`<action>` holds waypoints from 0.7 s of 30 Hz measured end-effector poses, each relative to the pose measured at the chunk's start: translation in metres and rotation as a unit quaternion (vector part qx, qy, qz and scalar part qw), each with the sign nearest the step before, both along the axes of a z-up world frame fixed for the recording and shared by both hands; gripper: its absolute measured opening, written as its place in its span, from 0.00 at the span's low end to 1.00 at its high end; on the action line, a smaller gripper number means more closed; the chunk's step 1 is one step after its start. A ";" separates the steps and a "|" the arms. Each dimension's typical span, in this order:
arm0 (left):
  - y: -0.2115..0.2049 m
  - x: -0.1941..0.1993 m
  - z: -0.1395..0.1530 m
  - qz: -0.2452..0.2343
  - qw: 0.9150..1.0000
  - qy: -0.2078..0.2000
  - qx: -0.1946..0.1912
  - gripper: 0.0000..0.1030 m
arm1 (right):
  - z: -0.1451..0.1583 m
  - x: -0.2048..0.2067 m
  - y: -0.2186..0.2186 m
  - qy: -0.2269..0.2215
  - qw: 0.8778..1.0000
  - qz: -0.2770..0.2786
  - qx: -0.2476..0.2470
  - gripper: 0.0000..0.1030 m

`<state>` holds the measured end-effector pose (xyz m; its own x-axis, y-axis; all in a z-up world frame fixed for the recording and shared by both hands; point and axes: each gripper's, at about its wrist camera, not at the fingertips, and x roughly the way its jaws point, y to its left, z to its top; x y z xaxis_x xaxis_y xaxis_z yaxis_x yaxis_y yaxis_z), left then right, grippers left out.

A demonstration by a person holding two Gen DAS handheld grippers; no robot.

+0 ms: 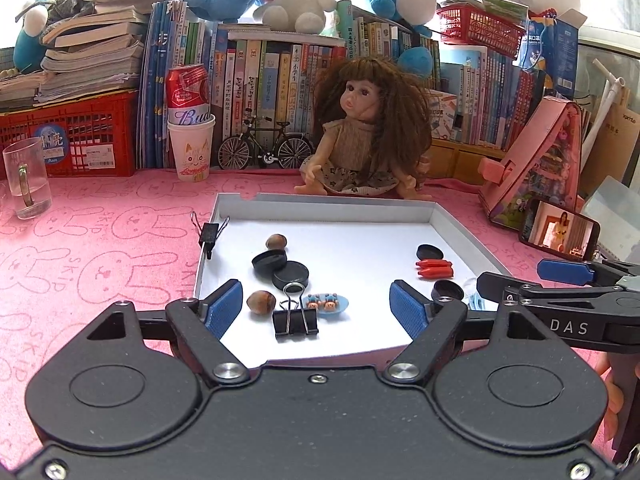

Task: Organize rigid objects

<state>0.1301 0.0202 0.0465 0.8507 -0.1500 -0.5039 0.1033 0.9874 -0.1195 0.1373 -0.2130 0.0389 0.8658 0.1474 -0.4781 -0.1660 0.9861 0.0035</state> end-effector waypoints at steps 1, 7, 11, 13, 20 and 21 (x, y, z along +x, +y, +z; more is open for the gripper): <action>0.000 -0.002 -0.001 0.000 1.000 0.001 0.000 0.77 | -0.001 -0.002 0.000 0.000 1.000 0.000 0.000 0.87; -0.001 -0.011 -0.008 0.002 1.000 0.005 0.001 0.77 | -0.007 -0.008 0.000 0.010 1.000 -0.002 0.004 0.88; -0.003 -0.016 -0.011 0.004 1.000 0.002 0.009 0.77 | -0.012 -0.010 -0.001 0.017 1.000 -0.012 0.007 0.88; -0.003 -0.018 -0.013 0.004 1.000 0.003 0.011 0.77 | -0.015 -0.010 -0.003 0.022 1.000 -0.016 0.011 0.88; -0.006 -0.021 -0.022 0.011 1.000 0.006 0.026 0.78 | -0.025 -0.012 -0.005 0.034 0.999 -0.024 0.009 0.90; -0.007 -0.022 -0.023 0.012 1.000 0.003 0.028 0.78 | -0.027 -0.012 -0.005 0.036 0.999 -0.025 0.008 0.90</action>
<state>0.1085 0.0134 0.0234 0.8502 -0.1014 -0.5166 0.0794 0.9947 -0.0646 0.1256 -0.2183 0.0118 0.8354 0.1123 -0.5380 -0.1148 0.9930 0.0291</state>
